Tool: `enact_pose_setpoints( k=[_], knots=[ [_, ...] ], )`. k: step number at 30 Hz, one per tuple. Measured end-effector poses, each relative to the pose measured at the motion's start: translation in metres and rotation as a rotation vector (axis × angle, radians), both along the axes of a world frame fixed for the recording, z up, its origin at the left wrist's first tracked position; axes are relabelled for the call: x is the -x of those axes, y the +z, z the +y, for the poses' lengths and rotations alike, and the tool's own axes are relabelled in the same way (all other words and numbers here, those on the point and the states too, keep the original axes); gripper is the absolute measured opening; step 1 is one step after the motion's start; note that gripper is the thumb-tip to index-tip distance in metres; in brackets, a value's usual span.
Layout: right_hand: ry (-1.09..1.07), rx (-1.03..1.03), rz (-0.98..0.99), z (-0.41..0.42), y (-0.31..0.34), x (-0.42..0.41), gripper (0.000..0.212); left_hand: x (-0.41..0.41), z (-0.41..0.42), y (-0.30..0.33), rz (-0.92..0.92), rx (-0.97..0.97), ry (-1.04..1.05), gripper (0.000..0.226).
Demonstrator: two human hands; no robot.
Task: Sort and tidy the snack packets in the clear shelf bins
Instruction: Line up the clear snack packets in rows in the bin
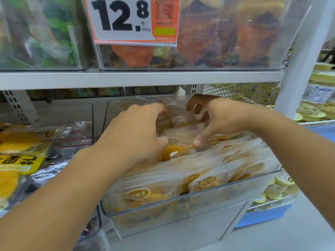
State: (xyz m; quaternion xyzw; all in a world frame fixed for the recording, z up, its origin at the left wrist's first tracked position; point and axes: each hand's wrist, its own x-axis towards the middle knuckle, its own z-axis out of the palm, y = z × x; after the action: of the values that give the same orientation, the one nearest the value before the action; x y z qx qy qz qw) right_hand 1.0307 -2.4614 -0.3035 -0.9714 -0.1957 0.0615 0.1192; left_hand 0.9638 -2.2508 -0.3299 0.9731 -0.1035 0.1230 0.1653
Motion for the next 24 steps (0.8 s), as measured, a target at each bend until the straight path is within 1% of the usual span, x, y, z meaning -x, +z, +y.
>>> enact_pose_setpoints(
  k=[1,2,3,4,5,6,8,10,12,14,16,18,19,21,22,24],
  knots=[
    [-0.003,-0.113,0.047,-0.006,0.003,-0.001,0.080,-0.001,0.000,0.001,0.008,0.002,-0.022,0.033],
    [-0.022,-0.212,0.058,-0.010,0.005,-0.002,0.070,-0.001,-0.001,0.002,0.020,-0.003,-0.039,0.023],
    [-0.034,-0.256,0.026,-0.012,0.005,-0.003,0.054,-0.001,-0.001,0.003,0.036,-0.009,-0.056,0.018],
    [-0.033,-0.224,-0.048,-0.010,0.004,-0.005,0.037,-0.002,-0.001,0.003,0.059,-0.008,-0.078,0.019],
    [-0.018,-0.141,-0.133,-0.009,0.002,-0.007,0.023,-0.002,-0.001,0.004,0.093,-0.007,-0.101,0.021],
    [0.004,-0.049,-0.203,-0.006,-0.001,-0.008,0.017,-0.001,0.000,0.005,0.126,-0.006,-0.122,0.024],
    [0.023,0.078,-0.253,-0.001,-0.003,-0.008,0.021,0.000,0.001,0.006,0.183,-0.001,-0.155,0.023],
    [0.027,0.137,-0.231,0.003,-0.003,-0.007,0.027,0.001,0.002,0.005,0.212,0.012,-0.187,0.019],
    [0.067,0.207,-0.198,0.009,-0.005,-0.006,0.023,0.002,0.002,0.003,0.232,0.015,-0.220,0.019],
    [0.081,0.291,-0.242,0.017,-0.007,-0.006,0.017,0.002,0.003,0.002,0.251,-0.011,-0.246,0.023],
    [0.061,0.394,-0.289,0.027,-0.007,-0.006,0.023,0.003,0.005,0.001,0.278,-0.049,-0.267,0.029],
    [0.061,0.479,-0.263,0.036,-0.009,-0.009,0.030,0.004,0.008,0.001,0.296,-0.064,-0.280,0.033],
    [0.065,0.503,-0.235,0.039,-0.013,-0.011,0.029,0.004,0.011,0.002,0.278,-0.070,-0.276,0.033],
    [0.081,0.492,-0.213,0.042,-0.019,-0.013,0.022,0.003,0.016,0.002,0.193,-0.108,-0.239,0.032],
    [0.099,0.464,-0.222,0.042,-0.021,-0.014,0.019,0.003,0.018,0.003,0.152,-0.131,-0.215,0.036],
    [0.153,0.376,-0.255,0.042,-0.022,-0.014,0.014,0.004,0.023,0.004,0.151,-0.148,-0.200,0.043]
  ],
)
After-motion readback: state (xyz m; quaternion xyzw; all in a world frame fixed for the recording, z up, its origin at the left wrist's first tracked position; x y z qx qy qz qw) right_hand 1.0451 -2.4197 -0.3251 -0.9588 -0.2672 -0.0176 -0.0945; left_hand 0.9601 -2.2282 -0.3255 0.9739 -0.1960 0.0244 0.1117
